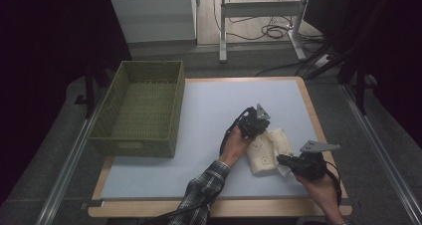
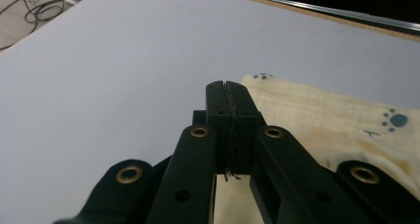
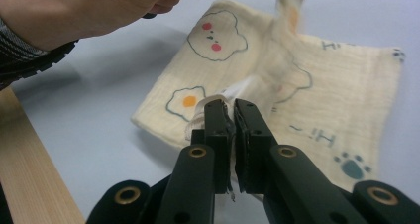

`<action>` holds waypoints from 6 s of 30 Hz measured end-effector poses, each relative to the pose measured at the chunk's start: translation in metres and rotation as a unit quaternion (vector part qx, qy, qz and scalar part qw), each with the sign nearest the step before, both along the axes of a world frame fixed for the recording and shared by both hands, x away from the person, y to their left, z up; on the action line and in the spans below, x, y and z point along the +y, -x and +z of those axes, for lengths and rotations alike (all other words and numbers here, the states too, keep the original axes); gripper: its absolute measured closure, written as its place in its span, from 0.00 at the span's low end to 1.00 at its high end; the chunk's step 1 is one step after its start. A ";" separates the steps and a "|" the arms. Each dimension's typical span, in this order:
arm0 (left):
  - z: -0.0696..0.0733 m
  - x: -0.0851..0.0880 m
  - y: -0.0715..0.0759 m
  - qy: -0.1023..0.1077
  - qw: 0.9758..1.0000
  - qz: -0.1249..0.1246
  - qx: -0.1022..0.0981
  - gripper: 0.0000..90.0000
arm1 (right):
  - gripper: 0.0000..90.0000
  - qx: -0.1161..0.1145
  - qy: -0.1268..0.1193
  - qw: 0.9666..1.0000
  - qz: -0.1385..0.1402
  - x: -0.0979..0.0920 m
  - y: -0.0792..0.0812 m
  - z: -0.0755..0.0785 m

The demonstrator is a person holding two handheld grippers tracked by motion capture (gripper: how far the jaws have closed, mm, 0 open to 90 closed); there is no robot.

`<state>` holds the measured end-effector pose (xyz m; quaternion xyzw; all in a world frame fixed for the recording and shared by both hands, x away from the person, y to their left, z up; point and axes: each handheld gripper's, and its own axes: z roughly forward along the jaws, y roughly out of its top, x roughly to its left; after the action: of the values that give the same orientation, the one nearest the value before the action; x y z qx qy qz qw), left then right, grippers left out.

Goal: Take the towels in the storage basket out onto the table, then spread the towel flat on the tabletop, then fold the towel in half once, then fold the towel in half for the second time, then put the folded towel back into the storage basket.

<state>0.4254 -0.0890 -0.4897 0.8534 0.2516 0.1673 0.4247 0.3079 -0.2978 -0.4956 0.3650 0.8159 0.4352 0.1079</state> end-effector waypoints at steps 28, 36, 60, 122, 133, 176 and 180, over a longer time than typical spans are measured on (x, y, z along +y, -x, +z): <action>-0.019 -0.021 -0.002 -0.063 0.997 -0.043 0.034 1.00 | 0.94 0.010 0.006 1.000 -0.019 -0.014 -0.002 -0.012; 0.005 -0.024 -0.001 -0.031 0.999 -0.037 0.003 1.00 | 0.94 -0.008 -0.002 1.000 -0.029 -0.020 -0.003 0.001; 0.004 0.016 0.001 -0.027 0.999 0.004 0.031 0.55 | 0.73 -0.024 0.039 0.995 -0.092 -0.064 0.009 0.023; -0.041 0.063 0.003 -0.010 0.994 0.051 0.101 0.48 | 0.51 0.018 0.108 0.989 -0.102 -0.026 -0.019 -0.019; -0.039 0.059 0.006 0.006 0.989 0.018 0.148 0.80 | 0.90 0.074 0.044 0.993 -0.077 -0.029 -0.019 -0.020; 0.052 0.145 0.020 -0.046 0.994 0.072 0.074 0.94 | 0.89 0.015 -0.003 1.000 0.018 0.054 -0.034 0.031; 0.063 0.157 0.022 -0.049 0.993 0.082 0.068 0.94 | 0.89 0.013 -0.004 1.000 0.024 0.064 -0.037 0.037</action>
<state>0.4034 0.0677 -0.4263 0.8590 0.3408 0.1549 0.3493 0.3450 -0.2337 -0.4582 0.3512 0.8240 0.4364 0.0855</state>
